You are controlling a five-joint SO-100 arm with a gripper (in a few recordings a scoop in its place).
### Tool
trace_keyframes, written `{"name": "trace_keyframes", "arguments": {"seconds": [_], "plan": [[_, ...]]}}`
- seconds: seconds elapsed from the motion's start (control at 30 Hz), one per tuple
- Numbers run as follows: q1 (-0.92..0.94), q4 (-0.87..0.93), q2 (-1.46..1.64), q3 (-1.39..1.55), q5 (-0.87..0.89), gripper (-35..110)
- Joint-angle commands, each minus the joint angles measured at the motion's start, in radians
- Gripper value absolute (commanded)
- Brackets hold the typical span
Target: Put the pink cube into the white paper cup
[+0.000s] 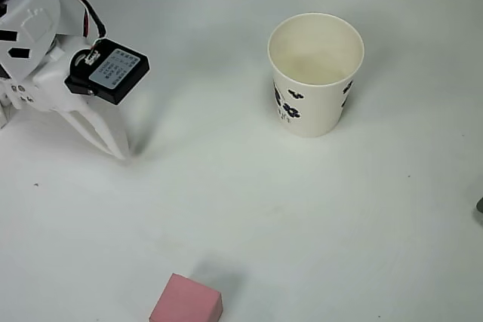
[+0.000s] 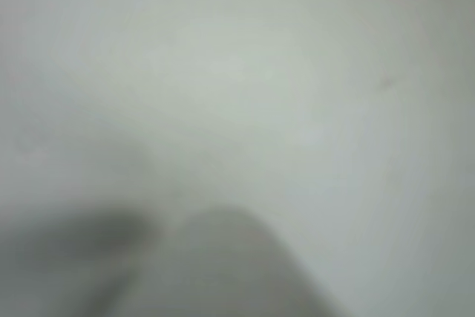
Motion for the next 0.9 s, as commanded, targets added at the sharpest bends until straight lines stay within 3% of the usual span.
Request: {"name": "trace_keyframes", "arguments": {"seconds": [0.0, 0.87], "plan": [[-0.021, 0.014, 0.008, -0.017, -0.014, 0], [-0.029, 0.017, 0.012, -0.021, 0.005, 0]]}}
